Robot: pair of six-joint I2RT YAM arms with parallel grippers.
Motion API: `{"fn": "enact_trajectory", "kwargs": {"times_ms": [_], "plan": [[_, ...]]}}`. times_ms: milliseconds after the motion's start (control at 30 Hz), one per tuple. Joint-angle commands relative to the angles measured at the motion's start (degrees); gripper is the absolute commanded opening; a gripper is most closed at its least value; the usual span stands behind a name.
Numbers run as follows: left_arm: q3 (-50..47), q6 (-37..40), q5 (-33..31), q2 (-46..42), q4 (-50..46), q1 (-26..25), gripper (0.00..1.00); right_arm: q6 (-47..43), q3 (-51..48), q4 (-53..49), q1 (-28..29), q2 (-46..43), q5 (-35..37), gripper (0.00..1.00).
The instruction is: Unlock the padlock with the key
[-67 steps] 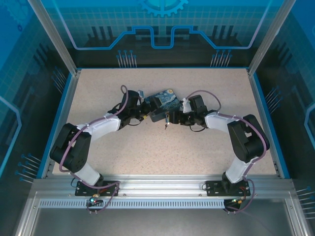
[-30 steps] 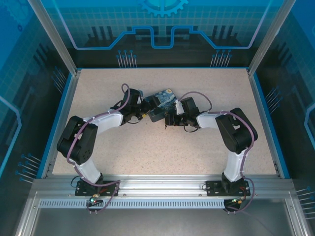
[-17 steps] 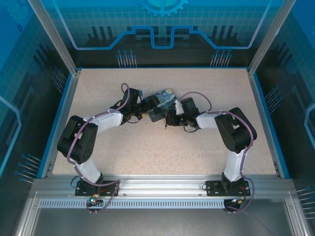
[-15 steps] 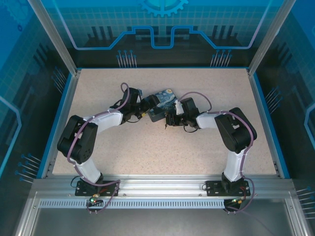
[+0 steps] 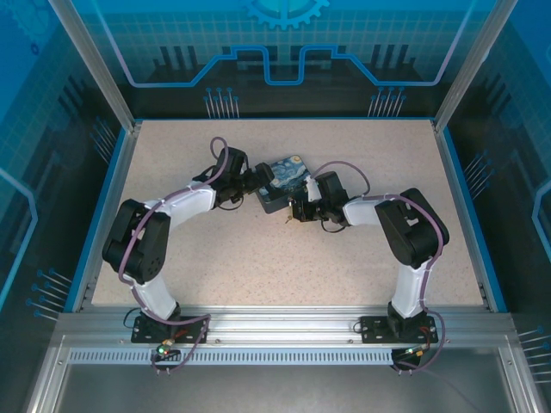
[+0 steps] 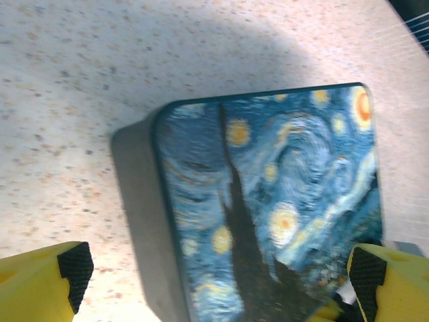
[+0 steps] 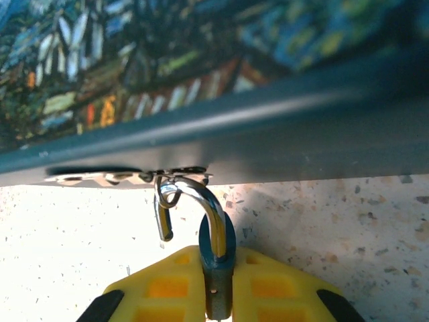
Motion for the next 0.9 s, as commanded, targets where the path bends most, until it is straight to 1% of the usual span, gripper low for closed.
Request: {"fn": "enact_trajectory", "kwargs": {"times_ms": [0,133,333,467,733,867], "plan": [[1.53,4.53,-5.94,1.22,-5.67,0.33,0.99,0.59,-0.69,-3.75,0.53,1.18,0.63,0.06],[1.22,5.93,-8.74,1.70,-6.12,-0.10,0.99,1.70,-0.69,-3.98,0.43,1.05,0.54,0.00],[1.63,7.46,-9.91,3.49,-5.92,-1.33,0.99,4.29,-1.22,-3.01,0.22,1.01,-0.17,0.00],[1.35,7.77,-10.39,4.53,-6.13,-2.54,0.99,7.61,-2.31,-0.66,-0.40,1.04,-1.76,0.00],[-0.71,5.66,-9.99,5.33,-5.67,-3.52,0.99,14.37,-2.89,1.82,-1.06,1.31,-4.03,0.00],[-1.80,4.19,-9.27,5.75,-4.96,-3.81,0.99,19.12,-2.89,3.04,-1.15,2.06,-5.08,0.00]]}}
